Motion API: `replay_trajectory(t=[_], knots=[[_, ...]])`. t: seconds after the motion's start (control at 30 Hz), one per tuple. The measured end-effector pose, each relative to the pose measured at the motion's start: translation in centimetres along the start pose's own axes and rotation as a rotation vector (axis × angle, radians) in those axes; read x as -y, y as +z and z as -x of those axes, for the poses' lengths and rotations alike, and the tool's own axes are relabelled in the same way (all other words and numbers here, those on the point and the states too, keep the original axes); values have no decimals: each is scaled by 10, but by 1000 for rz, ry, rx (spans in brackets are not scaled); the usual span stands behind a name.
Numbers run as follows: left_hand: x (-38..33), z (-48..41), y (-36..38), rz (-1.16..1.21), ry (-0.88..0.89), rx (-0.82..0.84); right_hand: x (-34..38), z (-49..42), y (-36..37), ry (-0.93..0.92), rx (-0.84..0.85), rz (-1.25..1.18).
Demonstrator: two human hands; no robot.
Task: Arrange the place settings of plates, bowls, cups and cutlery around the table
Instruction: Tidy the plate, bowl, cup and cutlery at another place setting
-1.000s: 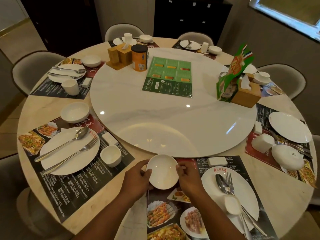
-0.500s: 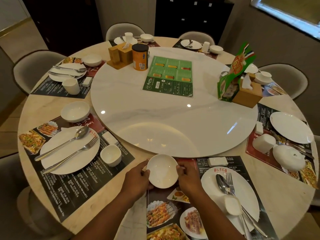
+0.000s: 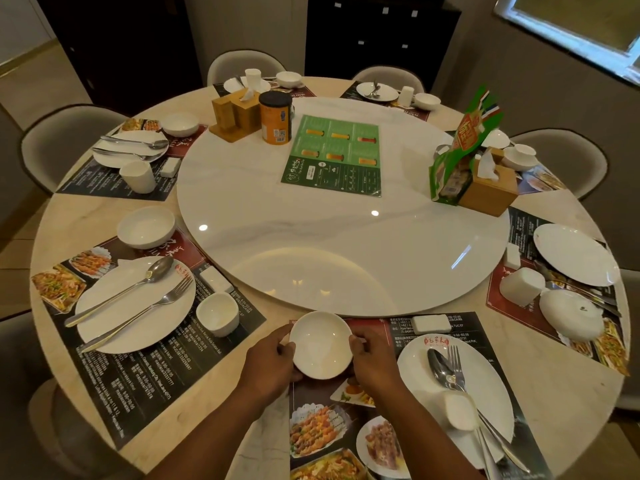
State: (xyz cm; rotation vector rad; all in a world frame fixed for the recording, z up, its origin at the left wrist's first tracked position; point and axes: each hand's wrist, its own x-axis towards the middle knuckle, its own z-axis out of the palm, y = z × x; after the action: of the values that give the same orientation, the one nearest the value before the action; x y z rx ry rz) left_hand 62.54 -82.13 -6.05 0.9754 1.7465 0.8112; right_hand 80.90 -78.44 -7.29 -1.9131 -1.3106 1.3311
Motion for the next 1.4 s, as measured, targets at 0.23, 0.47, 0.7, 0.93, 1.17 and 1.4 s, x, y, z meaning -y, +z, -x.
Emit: replay_trajectory(t=[0.23,0.47,0.7,0.93,1.17,1.4], knots=[[-1,3,0,-4,-17,14,3,2,-1,2,3,20],[-11,11,1,-200,67,-160,13,16,-11,-87,5,182],[-38,48,33,-237,397,-126,42,48,-79,-310,-147,275],[-20,70,110,-267,170,177,-10,44,-191,-158,-351,395],[-8,81,160,-176,-109,179,-86,27,-233,56,-171,381],[-18,96,186,-220,-67,-14,-111,20,-230,-60,-99,350]])
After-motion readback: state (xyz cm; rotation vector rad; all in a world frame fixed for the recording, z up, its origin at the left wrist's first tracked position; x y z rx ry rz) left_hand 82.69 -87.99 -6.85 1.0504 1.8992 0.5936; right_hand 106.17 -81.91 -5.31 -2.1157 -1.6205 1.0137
